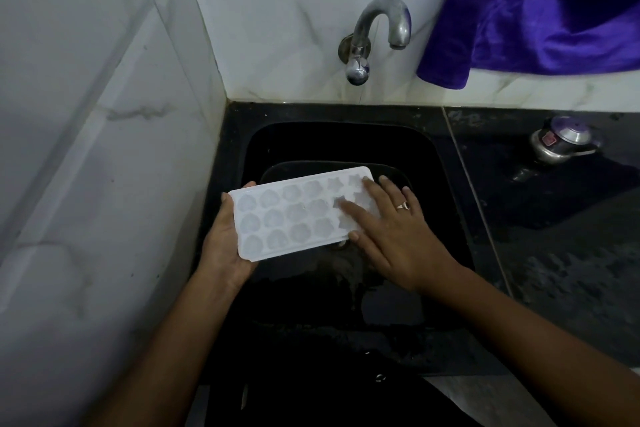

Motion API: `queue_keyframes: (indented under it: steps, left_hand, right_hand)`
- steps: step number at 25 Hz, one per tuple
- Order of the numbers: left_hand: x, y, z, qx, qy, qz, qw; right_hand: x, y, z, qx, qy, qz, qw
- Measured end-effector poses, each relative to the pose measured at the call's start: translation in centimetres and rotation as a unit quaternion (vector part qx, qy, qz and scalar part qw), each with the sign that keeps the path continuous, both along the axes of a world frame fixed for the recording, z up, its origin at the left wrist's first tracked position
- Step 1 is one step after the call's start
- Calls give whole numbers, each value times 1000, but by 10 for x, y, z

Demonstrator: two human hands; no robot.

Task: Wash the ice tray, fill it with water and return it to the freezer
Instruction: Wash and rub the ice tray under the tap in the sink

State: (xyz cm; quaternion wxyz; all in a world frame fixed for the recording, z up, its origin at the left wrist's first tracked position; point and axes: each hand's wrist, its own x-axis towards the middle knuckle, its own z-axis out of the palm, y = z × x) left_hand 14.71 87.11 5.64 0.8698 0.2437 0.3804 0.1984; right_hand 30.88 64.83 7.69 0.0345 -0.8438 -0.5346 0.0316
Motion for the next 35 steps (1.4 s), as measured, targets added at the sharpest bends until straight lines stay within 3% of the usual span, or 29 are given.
queue_keyframes:
  steps: [7,18,22,26,29,33,35]
  left_hand:
    - [11,7,-10,-29,-10,-5,1000]
    - [24,20,-11,-27,-8,18,999]
    - [27,13,-15,-25,-2,11,1000]
    - [21,17,-14,-14,5,8,1000]
    - [24,9,-14,-9,-2,9,1000]
    - [24,12,-8,-1,-1,25,1000]
    - [25,8,-5,0,-1,15,1000]
  right_hand:
    - [19,23,-1,21,42,-69,997]
    - [42,36,-12,-13,25,-25,999]
    - [42,45,-9,18,50,-73,996]
    - [40,34,-16,3,17,-31,999]
    - [38,40,-9,27,30,-80,996]
    - [37,30,-13,10,15,-38,999]
    - [41,31,-7,27,24,-72,997]
